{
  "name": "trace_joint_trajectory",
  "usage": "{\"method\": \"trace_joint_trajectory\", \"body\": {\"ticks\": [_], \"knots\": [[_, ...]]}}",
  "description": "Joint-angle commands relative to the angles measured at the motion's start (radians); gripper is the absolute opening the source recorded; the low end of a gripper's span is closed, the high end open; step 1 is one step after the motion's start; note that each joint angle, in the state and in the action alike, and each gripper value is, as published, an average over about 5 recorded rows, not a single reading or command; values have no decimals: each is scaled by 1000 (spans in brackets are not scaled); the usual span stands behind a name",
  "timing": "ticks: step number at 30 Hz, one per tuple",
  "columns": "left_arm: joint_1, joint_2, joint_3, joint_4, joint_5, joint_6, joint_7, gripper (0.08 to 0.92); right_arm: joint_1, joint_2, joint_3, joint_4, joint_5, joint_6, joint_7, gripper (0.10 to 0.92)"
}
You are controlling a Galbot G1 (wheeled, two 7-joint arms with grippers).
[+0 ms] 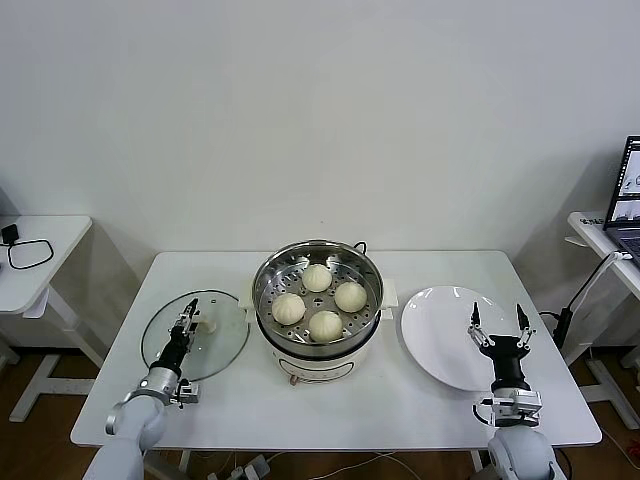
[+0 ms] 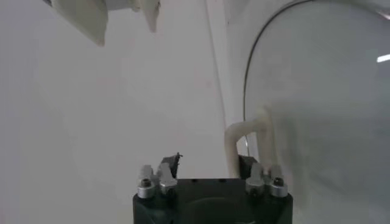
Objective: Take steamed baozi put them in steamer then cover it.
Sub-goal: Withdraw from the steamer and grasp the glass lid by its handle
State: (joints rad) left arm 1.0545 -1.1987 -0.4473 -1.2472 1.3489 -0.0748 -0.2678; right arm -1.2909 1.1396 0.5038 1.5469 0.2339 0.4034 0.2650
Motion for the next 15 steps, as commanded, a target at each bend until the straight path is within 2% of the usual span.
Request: {"method": "trace_joint_trajectory", "body": {"ticks": [1, 5, 10, 15], "knots": [[-4, -5, 5, -1, -48, 9, 7, 463, 1, 4, -4, -1, -3, 0, 0, 823], [11, 2, -3, -43, -88, 7, 4, 351, 2, 5, -6, 0, -4, 0, -1, 823], [44, 33, -43, -161, -166, 16, 9, 215, 6, 6, -7, -2, -3, 2, 2, 823], [87, 81, -110, -342, -232, 45, 44, 189, 12, 9, -11, -2, -2, 1, 5, 823]]}}
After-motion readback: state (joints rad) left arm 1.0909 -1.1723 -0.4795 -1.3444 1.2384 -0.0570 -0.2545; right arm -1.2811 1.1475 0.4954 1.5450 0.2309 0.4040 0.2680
